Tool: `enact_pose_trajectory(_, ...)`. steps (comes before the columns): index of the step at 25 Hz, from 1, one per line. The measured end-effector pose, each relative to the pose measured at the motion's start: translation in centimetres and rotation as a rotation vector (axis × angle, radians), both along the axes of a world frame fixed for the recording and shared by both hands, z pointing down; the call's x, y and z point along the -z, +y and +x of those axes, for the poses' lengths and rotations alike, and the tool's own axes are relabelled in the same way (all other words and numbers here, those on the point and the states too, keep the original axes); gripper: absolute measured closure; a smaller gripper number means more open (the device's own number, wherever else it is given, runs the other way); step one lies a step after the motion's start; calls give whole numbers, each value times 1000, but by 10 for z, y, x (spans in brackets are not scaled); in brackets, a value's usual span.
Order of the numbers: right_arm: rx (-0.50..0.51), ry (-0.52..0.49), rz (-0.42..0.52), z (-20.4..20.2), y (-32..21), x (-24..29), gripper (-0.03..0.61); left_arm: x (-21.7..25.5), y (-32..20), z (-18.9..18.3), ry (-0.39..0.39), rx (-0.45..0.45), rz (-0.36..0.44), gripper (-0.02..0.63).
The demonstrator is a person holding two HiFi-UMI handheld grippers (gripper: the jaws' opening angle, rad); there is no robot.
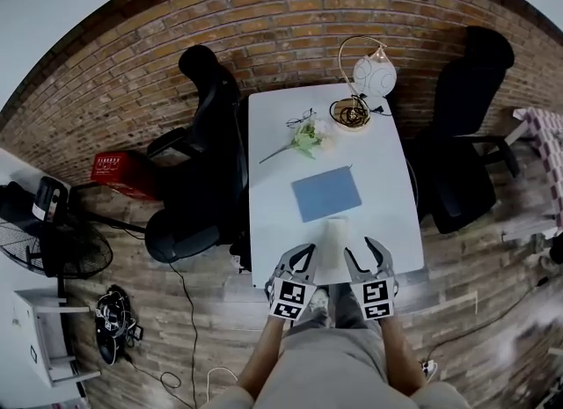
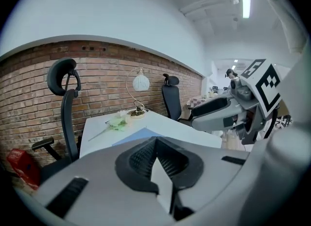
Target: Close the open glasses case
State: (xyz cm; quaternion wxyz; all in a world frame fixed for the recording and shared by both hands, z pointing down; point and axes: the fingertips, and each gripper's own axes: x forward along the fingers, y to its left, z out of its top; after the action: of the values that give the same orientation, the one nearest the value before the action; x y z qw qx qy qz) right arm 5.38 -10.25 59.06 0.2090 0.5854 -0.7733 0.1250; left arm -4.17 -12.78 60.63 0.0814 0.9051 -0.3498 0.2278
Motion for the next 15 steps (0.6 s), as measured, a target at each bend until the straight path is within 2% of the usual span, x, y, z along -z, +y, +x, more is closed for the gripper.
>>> enact_pose_trajectory(6,-31,23,55,1,11,24,356,28,9,0,41,-17,51,611)
enact_pose_trajectory(15,-65,24,96,3,19,42,356,44,14,-3,53,-30,88,611)
